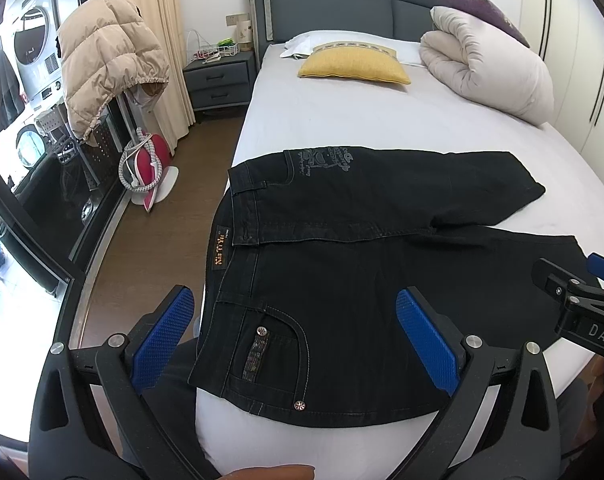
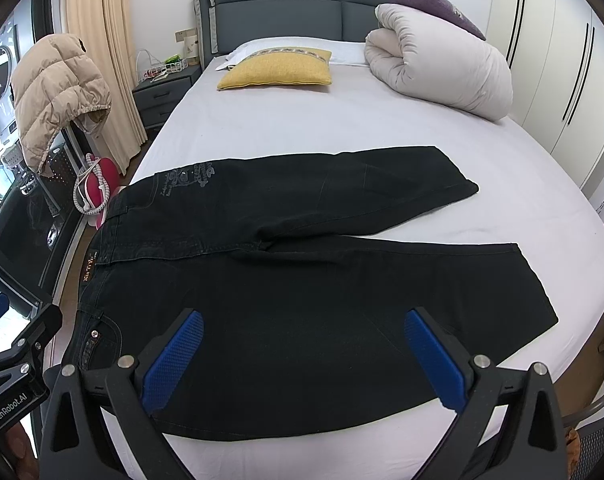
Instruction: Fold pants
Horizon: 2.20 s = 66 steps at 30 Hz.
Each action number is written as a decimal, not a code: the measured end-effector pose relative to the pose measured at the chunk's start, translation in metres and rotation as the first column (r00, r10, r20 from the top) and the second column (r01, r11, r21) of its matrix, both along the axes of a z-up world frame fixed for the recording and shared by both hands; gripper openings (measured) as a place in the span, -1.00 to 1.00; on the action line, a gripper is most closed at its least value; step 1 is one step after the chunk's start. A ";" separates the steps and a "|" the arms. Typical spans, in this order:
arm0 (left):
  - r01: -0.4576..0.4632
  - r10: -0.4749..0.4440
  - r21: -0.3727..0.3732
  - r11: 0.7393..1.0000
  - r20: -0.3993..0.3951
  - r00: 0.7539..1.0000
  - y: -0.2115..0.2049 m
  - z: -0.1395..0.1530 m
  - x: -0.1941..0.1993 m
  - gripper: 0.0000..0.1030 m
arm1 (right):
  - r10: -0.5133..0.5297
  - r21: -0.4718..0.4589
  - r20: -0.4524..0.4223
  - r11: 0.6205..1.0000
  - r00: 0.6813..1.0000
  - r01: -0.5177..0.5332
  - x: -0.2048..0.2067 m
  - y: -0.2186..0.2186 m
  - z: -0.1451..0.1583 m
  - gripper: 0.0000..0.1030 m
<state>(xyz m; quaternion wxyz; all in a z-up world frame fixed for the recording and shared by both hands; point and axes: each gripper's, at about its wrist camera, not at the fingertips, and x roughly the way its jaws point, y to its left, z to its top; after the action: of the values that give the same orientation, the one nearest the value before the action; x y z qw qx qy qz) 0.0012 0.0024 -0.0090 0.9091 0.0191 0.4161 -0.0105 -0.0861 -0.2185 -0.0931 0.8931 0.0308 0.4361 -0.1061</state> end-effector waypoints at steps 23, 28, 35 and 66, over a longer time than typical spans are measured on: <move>0.009 -0.009 0.000 1.000 -0.006 1.000 0.001 -0.003 -0.002 1.00 | 0.001 0.001 -0.001 1.000 1.000 -0.001 0.000 0.001 0.000 1.00; 0.008 -0.008 0.001 1.000 -0.005 1.000 0.001 -0.003 -0.002 1.00 | 0.000 0.002 -0.001 1.000 1.000 0.000 0.000 0.001 0.000 1.00; 0.009 -0.009 0.001 1.000 -0.007 1.000 0.001 -0.004 -0.001 1.00 | 0.000 0.001 -0.001 1.000 1.000 0.000 0.000 0.001 0.000 1.00; 0.094 -0.087 0.178 0.980 -0.050 0.995 0.025 -0.039 0.126 1.00 | 0.226 -0.022 0.105 0.974 0.968 -0.225 0.077 -0.025 0.008 1.00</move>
<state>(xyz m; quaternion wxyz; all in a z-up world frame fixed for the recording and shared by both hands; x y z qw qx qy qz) 0.1273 0.0271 -0.0483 0.8932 0.1199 0.4331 -0.0146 -0.0096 -0.2440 -0.0848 0.9216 -0.0176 0.3877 -0.0040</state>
